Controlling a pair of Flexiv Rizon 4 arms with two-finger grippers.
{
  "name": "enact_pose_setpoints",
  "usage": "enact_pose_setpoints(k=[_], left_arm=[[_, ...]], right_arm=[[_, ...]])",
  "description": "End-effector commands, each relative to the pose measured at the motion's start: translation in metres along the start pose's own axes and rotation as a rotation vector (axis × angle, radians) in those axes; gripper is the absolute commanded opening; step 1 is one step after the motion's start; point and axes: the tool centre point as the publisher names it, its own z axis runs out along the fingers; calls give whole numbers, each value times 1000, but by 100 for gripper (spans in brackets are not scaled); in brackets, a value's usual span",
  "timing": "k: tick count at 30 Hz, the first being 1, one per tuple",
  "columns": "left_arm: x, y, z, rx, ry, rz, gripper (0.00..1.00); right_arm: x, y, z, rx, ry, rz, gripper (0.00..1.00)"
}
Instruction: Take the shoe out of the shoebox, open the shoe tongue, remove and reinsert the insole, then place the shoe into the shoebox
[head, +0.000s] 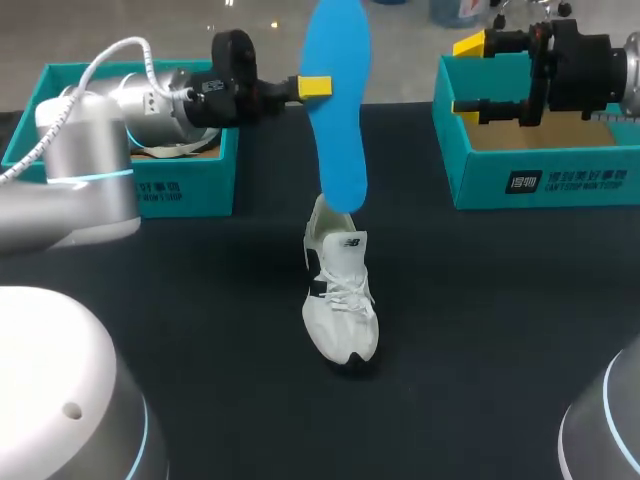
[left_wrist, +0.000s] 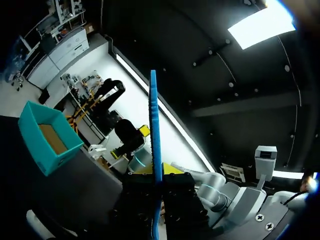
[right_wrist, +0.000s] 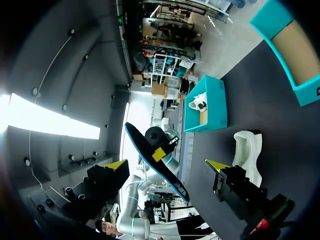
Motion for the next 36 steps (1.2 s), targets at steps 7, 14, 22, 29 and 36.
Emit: enact_pose_setpoints(k=[7, 14, 22, 29, 36], left_arm=[[-1, -3, -10, 82, 83, -211, 0], [-1, -3, -10, 82, 83, -211, 0], [-3, 0, -12, 74, 52, -288, 0], [-6, 8, -14, 42, -29, -459, 0], [-11, 11, -18, 34, -89, -497, 0]], right_arm=[[0, 1, 1, 1, -1, 0, 100], [0, 1, 1, 1, -1, 0, 100], [0, 1, 1, 1, -1, 0, 100], [9, -1, 4, -18, -193, -80, 100], [25, -7, 16, -26, -496, -211, 100]])
